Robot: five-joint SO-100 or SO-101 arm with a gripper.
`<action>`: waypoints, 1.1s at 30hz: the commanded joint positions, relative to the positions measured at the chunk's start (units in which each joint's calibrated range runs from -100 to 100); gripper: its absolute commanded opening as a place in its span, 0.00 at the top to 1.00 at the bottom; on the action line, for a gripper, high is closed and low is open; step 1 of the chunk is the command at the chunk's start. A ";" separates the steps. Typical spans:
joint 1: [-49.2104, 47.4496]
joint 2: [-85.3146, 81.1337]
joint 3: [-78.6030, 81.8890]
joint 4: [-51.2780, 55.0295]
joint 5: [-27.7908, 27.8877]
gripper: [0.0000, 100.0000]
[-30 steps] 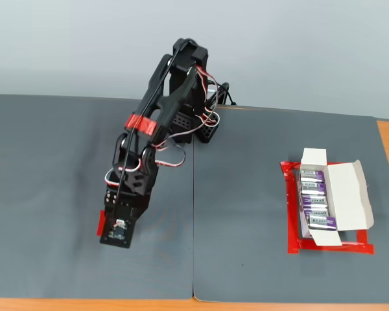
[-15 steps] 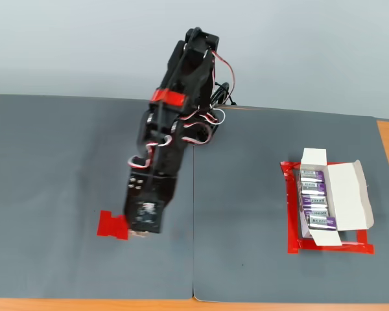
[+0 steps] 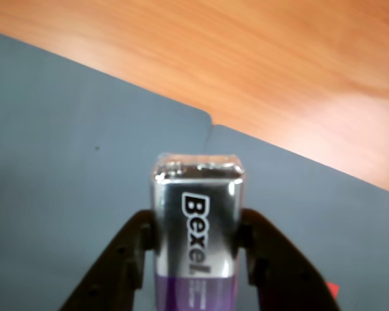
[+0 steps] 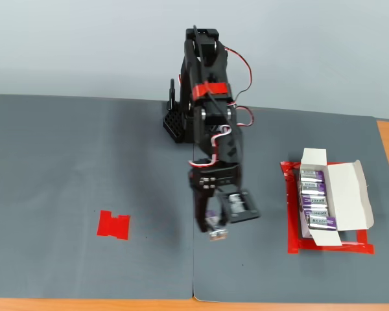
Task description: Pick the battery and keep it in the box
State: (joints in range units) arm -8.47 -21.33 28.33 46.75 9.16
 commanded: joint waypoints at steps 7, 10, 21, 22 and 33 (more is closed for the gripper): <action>-12.38 -2.96 -2.06 -0.05 0.14 0.98; -16.55 -2.96 -2.15 -0.05 0.14 0.98; -30.35 -1.86 -3.59 -0.13 -0.12 0.98; -31.17 -1.69 -3.68 -0.39 -0.12 0.98; -37.14 5.34 -4.41 -0.91 -0.33 0.98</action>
State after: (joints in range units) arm -44.14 -16.31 28.06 46.75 9.06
